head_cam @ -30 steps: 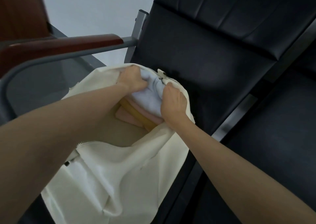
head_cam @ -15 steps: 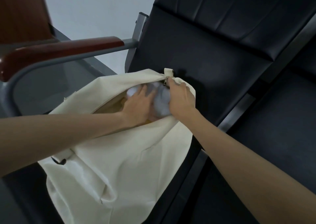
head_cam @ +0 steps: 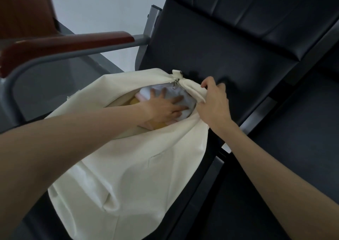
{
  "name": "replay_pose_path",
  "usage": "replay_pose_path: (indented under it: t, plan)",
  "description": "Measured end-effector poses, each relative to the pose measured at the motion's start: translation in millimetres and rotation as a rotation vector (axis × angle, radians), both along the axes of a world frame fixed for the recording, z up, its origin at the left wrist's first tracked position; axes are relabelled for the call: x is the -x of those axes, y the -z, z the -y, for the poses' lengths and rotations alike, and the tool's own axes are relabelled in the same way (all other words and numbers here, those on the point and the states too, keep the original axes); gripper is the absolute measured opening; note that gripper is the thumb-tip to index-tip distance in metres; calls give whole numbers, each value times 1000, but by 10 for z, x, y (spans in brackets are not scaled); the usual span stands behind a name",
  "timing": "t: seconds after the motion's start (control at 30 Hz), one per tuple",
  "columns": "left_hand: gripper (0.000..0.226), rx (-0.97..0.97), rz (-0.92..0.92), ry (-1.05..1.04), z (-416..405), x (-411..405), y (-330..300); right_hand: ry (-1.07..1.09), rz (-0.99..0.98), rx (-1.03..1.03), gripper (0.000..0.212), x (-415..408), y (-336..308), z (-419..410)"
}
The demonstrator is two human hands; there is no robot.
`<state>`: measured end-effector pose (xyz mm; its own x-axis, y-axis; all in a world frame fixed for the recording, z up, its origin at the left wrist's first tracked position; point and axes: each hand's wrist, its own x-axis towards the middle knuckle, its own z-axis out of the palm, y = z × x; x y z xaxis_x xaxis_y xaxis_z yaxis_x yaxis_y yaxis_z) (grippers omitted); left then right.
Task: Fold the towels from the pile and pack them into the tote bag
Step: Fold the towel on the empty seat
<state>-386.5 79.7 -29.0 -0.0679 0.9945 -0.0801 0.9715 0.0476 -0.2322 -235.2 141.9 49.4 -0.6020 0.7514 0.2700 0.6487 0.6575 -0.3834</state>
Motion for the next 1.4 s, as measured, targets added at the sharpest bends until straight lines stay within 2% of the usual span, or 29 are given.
replay_pose_path:
  t: [0.1,0.2,0.3,0.37,0.4,0.47,0.57,0.63,0.67,0.73,0.8,0.9,1.03,1.17,1.4]
  plan:
    - [64,42,-26,-1,-32,-3,-10,-19,33,-87,36,33,6,29]
    - [68,55,85,5,29,131,58,-24,126,-86,19,43,144,-19]
    - [99,-41,279,-1,247,290,62,-97,214,-68,13,27,247,-26]
    - [126,-86,336,-45,408,327,-3,-163,232,-20,19,-32,199,28]
    - [130,-83,346,-73,482,312,-47,-195,243,3,25,-85,147,67]
    - [119,-106,397,-124,645,235,-295,-237,303,25,37,-241,14,175]
    - [84,-53,270,11,847,44,-609,-247,407,34,47,-600,-197,338]
    - [84,-13,248,104,896,-144,-794,-228,468,53,50,-924,-352,426]
    - [82,-21,286,62,951,-310,-934,-214,492,60,51,-1108,-432,469]
    - [61,-67,360,-12,989,-685,-1138,-166,508,66,51,-1533,-583,561]
    - [54,-151,501,-67,976,-1103,-1309,-98,496,52,52,-2020,-679,674]
    - [52,-174,688,-69,906,-1713,-1391,-13,531,42,54,-2821,-723,920]
    - [55,-34,680,47,812,-2687,-1377,133,566,102,61,-4037,-624,1257]
    - [57,67,696,198,730,-3710,-1358,362,500,264,68,-5235,-442,1582]
    - [54,201,666,383,660,-5418,-1126,641,374,406,62,-6853,-42,2159]
